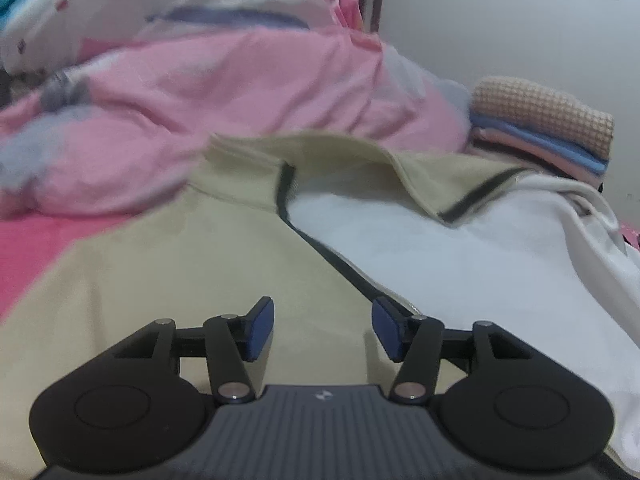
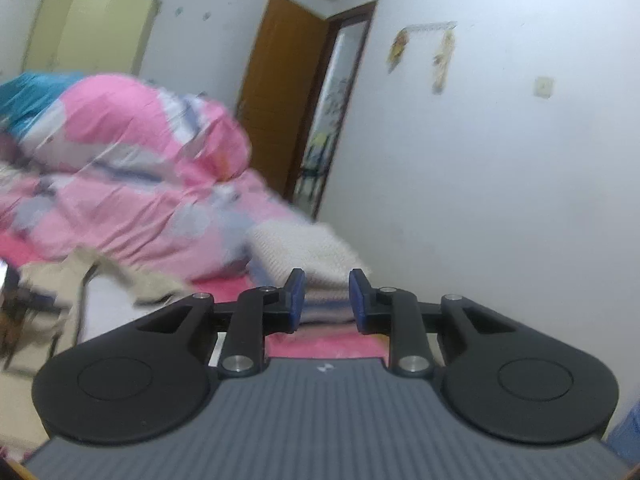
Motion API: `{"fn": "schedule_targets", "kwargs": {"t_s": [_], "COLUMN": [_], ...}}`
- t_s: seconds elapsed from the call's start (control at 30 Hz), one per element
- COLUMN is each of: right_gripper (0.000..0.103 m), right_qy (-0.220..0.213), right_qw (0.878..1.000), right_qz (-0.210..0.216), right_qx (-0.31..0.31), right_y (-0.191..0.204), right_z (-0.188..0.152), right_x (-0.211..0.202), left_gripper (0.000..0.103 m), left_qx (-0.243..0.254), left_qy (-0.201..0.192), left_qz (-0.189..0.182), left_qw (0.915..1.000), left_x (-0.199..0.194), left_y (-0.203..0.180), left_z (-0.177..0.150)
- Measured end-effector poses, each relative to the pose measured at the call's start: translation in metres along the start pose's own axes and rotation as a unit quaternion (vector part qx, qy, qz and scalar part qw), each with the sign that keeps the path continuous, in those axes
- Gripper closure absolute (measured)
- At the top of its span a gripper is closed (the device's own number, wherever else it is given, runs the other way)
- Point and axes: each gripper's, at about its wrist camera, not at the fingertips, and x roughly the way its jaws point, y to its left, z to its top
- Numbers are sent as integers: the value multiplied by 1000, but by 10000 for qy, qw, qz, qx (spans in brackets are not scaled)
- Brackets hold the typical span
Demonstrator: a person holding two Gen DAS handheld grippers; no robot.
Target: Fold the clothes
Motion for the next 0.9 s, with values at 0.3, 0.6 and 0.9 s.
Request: {"fn": "schedule_targets", "kwargs": {"t_s": [0.3, 0.6, 0.9], "right_gripper": [80, 85, 84], "right_qy": [1230, 1997, 1707], "right_qw": [9620, 9182, 9185], "right_qz": [2350, 3341, 3515], "right_qx": [657, 736, 600], "right_y": [130, 225, 240], "right_z": [-134, -199, -171], "right_x": [72, 131, 122], "left_gripper": [41, 40, 42], "left_qx": [535, 491, 1726], "left_qy": [-26, 420, 822], "left_qz": [50, 42, 261], "left_qw": [9986, 9979, 9812], "left_x": [-129, -221, -254], "left_y": [4, 11, -26], "left_z": [0, -85, -143]}}
